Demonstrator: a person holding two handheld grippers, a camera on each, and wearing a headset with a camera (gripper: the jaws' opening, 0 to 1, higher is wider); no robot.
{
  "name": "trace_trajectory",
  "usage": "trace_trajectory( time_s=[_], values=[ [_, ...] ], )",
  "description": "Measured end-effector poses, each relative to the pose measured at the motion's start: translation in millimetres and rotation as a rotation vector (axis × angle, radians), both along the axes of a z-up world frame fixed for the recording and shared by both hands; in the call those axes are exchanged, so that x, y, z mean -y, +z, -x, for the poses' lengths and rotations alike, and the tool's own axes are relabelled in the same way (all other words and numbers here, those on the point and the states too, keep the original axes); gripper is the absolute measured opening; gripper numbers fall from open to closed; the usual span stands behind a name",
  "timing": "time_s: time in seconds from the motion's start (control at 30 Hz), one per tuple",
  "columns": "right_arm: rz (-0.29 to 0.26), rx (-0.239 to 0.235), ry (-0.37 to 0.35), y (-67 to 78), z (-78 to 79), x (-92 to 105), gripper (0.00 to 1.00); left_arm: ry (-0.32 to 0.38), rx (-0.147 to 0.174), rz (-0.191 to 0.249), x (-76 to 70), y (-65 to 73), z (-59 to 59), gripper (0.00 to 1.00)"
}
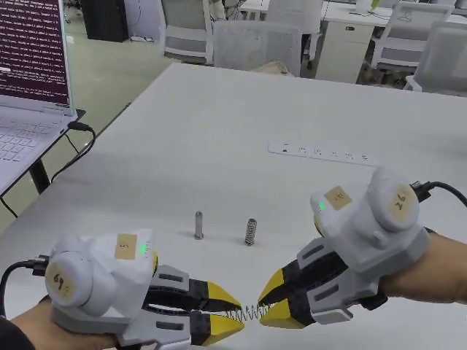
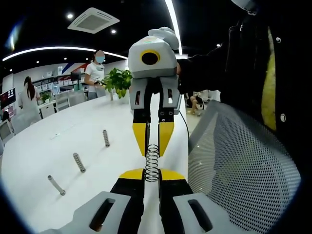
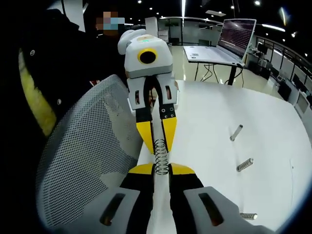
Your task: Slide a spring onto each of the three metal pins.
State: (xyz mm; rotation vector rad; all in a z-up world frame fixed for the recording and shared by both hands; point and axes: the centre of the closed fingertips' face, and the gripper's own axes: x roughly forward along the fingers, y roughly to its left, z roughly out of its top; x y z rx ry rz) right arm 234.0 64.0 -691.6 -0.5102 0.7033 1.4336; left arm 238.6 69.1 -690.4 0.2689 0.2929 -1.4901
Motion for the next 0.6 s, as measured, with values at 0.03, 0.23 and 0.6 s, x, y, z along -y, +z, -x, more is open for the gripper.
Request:
trace_trajectory(
  time_s=[0.03,0.23,0.6],
  values=[
    [-0.011,-0.001,-0.006,0.8,-0.7,-0.3,0.09,0.001,-0.001,0.001,-0.2,0.4,-0.5,0.02],
    [-0.044,-0.022,-0.05,1.7,-3.9,-0.9,0.1,0.005,-0.01,0.014,0.0,2.1,-1.9,0.02],
    [-0.13,-0.069,-0.076,7.1,-2.3,-6.1,0.11,0.0,-0.004,0.065,2.6,13.4,-0.9,0.02]
  ],
)
